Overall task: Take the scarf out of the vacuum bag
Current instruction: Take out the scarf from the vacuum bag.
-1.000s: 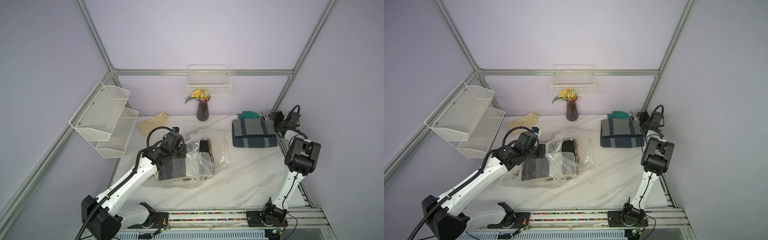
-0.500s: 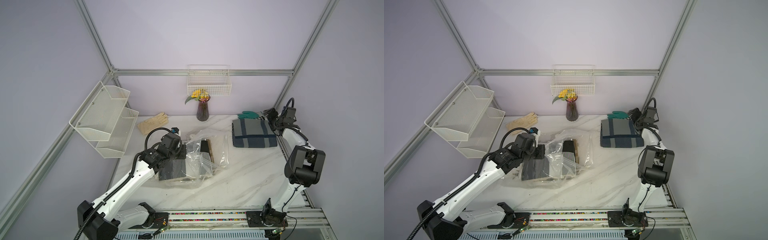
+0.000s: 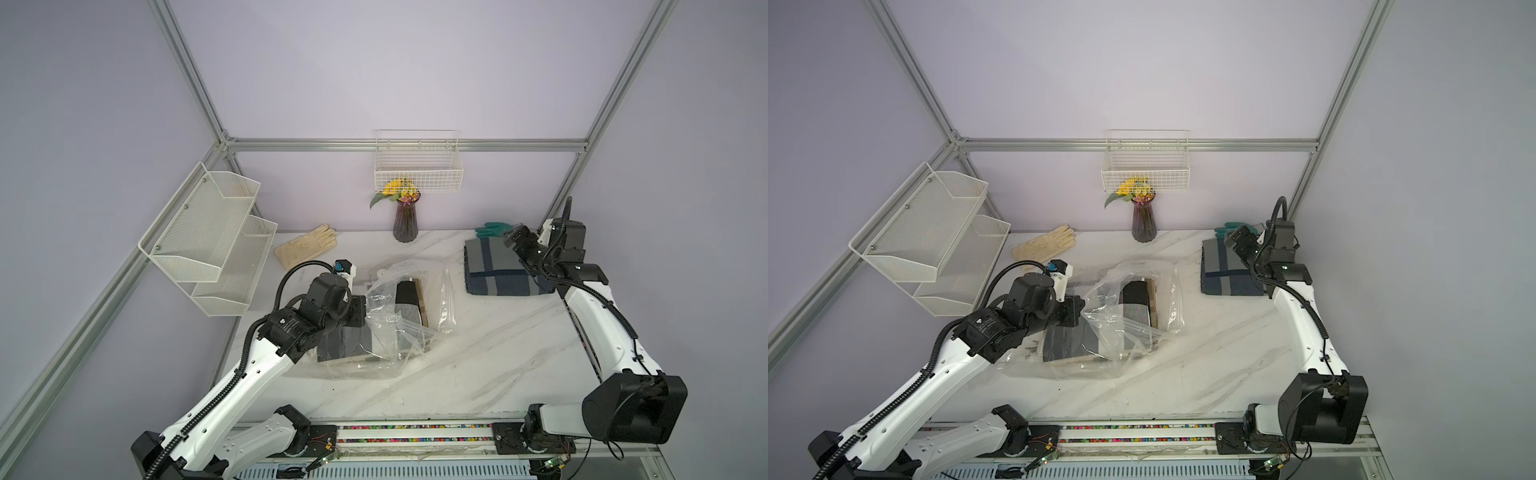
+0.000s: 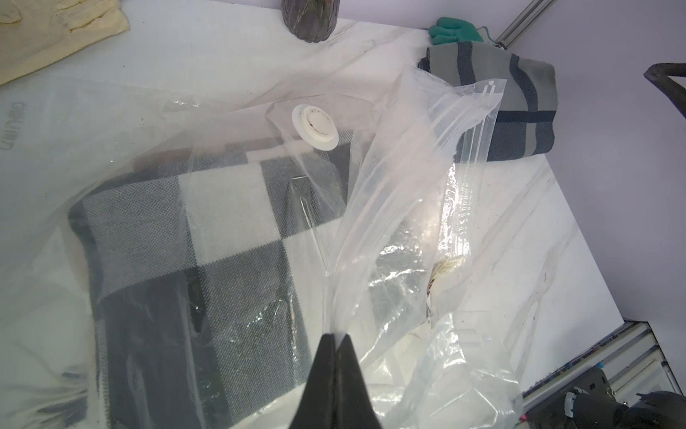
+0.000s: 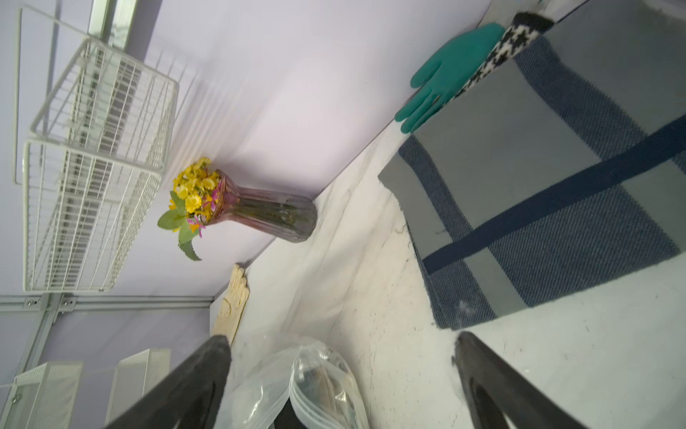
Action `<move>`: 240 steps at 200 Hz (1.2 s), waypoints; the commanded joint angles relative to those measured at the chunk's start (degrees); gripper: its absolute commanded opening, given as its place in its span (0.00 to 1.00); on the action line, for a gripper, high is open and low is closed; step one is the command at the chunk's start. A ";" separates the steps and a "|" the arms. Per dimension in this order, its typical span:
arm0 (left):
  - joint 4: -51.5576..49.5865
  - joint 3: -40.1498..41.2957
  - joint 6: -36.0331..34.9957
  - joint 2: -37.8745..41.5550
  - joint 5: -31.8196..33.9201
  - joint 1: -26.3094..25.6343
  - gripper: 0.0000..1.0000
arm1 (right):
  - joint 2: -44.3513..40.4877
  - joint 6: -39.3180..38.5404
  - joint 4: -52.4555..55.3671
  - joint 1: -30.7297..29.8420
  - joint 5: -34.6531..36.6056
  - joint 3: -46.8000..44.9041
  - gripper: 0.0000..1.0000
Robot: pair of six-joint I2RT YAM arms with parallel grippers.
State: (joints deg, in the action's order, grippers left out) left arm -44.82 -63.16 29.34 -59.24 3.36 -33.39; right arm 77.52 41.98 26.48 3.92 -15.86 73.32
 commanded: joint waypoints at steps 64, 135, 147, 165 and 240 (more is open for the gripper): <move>-0.39 -6.34 -4.21 -4.83 -1.21 0.42 0.00 | -1.78 -3.78 5.07 -4.95 -15.75 -5.00 0.97; 5.45 1.49 -4.95 -4.12 -3.09 -0.17 0.00 | 0.34 -4.68 -4.51 -18.81 -20.12 -13.65 0.89; 6.04 2.23 -4.24 -4.21 -2.83 -0.74 0.00 | 1.41 -5.25 -5.88 -20.69 -20.09 -14.48 0.87; 6.88 3.51 -3.31 -4.36 -1.55 -1.76 0.00 | 4.33 -5.50 -8.15 -22.24 -20.38 -15.51 0.83; 7.56 5.28 -0.52 -7.00 1.65 -5.00 0.00 | 17.00 -6.64 -18.05 -26.40 -20.72 -14.57 0.70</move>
State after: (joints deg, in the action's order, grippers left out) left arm -38.68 -57.23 27.49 -65.91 3.53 -37.65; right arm 92.05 36.29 14.26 -21.50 -35.83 57.93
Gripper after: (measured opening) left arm 0.047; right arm 0.708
